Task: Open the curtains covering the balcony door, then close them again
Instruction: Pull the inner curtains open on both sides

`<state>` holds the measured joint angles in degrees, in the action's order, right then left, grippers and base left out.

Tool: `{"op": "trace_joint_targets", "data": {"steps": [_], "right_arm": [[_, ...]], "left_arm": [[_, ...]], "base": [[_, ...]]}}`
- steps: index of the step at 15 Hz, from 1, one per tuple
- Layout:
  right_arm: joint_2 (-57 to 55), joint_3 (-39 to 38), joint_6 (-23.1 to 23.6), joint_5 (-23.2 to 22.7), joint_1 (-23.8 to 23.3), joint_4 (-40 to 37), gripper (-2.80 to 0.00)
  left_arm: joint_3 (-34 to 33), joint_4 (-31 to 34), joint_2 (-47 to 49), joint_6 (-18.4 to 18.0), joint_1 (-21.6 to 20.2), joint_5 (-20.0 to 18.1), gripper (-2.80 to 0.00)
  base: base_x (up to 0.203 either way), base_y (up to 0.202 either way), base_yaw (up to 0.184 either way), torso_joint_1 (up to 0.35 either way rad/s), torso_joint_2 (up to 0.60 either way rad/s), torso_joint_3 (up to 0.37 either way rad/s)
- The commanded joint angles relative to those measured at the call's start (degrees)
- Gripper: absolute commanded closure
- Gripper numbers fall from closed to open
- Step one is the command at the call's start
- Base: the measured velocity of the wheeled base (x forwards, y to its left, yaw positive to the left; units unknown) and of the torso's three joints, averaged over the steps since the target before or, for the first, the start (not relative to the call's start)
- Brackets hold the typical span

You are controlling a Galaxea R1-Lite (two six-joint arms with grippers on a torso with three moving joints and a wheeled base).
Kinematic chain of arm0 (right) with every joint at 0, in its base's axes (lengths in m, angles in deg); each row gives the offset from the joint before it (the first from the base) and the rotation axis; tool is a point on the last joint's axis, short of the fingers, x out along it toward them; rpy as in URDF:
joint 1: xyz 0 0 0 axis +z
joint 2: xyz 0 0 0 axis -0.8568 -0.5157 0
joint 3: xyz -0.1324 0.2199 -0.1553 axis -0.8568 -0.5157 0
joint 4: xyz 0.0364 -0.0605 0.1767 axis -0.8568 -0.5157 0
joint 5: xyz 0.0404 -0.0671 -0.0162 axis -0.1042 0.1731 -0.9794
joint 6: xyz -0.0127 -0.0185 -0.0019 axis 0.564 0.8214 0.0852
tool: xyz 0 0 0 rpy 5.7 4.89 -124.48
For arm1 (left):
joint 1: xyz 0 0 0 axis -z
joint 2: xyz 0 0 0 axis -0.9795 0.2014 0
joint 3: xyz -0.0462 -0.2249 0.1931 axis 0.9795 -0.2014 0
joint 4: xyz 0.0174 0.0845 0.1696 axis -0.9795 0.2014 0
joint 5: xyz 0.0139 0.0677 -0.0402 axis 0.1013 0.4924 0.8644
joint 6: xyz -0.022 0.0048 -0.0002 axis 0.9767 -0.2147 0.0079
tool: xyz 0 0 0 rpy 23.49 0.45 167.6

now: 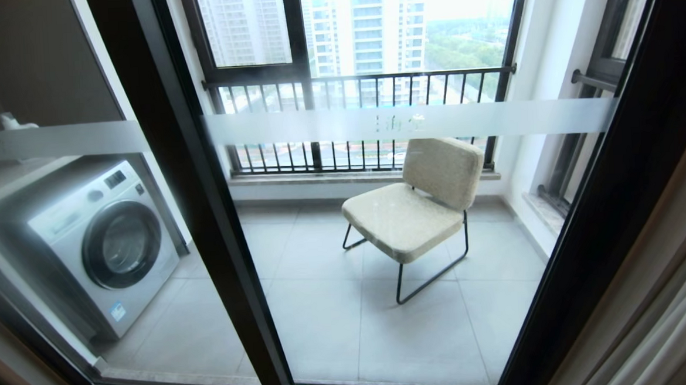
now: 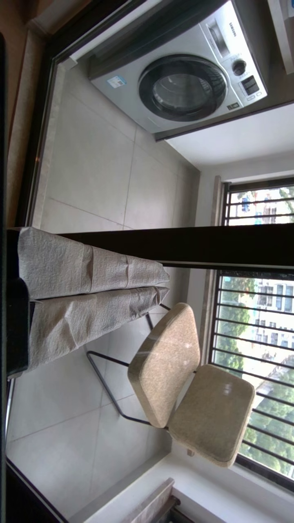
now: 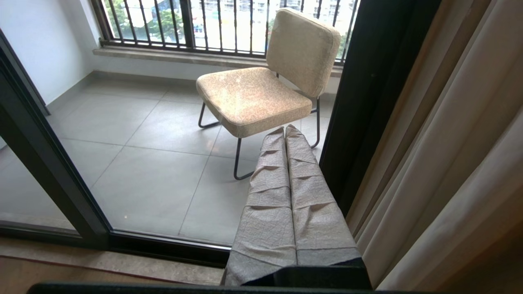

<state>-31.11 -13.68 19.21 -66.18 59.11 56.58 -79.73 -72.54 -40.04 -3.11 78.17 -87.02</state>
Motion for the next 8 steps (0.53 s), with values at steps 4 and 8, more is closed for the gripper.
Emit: {"op": "trace_joint_targets", "data": {"steps": [4, 8], "right_arm": [[-0.66, 0.67, 0.29, 0.14, -0.06, 1.08, 0.0], [-5.48, 5.61, 0.08, 0.19, -0.14, 1.05, 0.0]], "left_arm": [[0.0, -0.03, -0.02, 0.03, -0.06, 0.02, 0.0], [0.0, -0.03, -0.02, 0.03, -0.06, 0.02, 0.0]], "base": [[0.0, 0.0, 0.0, 0.0, 0.0, 0.0], [0.0, 0.0, 0.0, 0.0, 0.0, 0.0]]}}
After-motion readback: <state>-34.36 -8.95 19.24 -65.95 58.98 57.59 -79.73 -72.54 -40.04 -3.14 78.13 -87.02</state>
